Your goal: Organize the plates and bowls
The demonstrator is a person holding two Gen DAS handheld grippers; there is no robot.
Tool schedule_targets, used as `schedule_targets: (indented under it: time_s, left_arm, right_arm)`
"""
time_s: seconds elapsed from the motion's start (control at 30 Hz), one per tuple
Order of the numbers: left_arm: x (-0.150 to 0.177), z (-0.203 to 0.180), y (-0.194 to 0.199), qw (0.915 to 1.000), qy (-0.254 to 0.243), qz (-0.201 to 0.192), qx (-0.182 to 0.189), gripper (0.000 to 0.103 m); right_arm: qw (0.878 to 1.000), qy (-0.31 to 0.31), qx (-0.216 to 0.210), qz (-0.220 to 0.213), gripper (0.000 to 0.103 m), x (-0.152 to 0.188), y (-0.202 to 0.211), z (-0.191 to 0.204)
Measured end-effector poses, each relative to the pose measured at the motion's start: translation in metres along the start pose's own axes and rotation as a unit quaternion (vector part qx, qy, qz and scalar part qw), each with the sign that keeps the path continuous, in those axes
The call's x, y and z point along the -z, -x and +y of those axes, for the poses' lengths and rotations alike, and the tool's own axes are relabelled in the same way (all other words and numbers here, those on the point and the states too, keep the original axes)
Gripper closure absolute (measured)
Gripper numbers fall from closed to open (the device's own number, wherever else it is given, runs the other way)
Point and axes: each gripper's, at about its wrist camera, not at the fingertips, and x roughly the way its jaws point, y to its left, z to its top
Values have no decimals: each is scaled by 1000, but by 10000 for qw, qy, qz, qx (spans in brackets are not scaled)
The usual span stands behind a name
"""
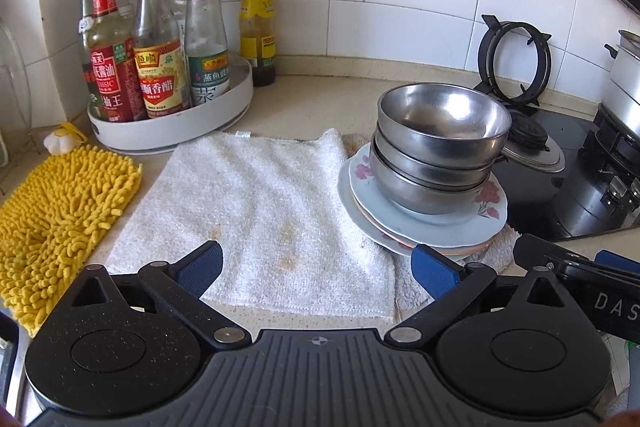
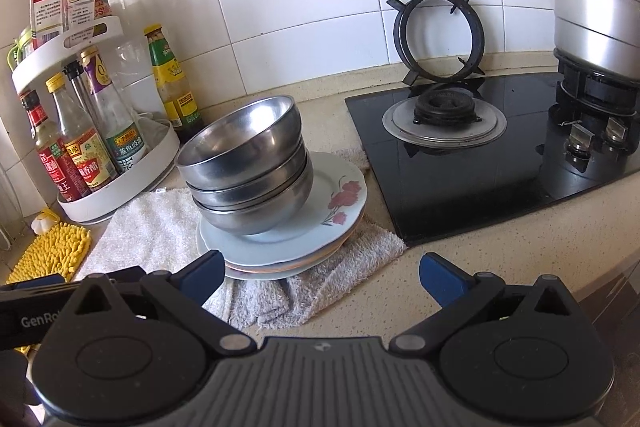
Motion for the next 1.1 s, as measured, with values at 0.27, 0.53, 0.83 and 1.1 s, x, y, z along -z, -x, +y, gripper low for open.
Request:
schedule_targets:
  time_s: [0.27, 0.53, 0.83, 1.1]
  left_arm:
    - [0, 2, -1, 10000, 15, 56, 5, 2]
    - [0, 2, -3, 9999, 32, 126, -53, 2]
    - [1, 3, -4, 9998, 26, 174, -28, 3]
    - [2, 3, -4, 9997, 46, 239, -63, 4]
  right_arm:
    - [10000, 9, 60, 42, 0, 1, -1, 5]
    - [9999, 33, 113, 80, 0, 2, -2, 7]
    - [9998, 40, 178, 96, 0, 3, -1, 10]
    - [9995, 120, 214, 217, 0, 5, -4, 15]
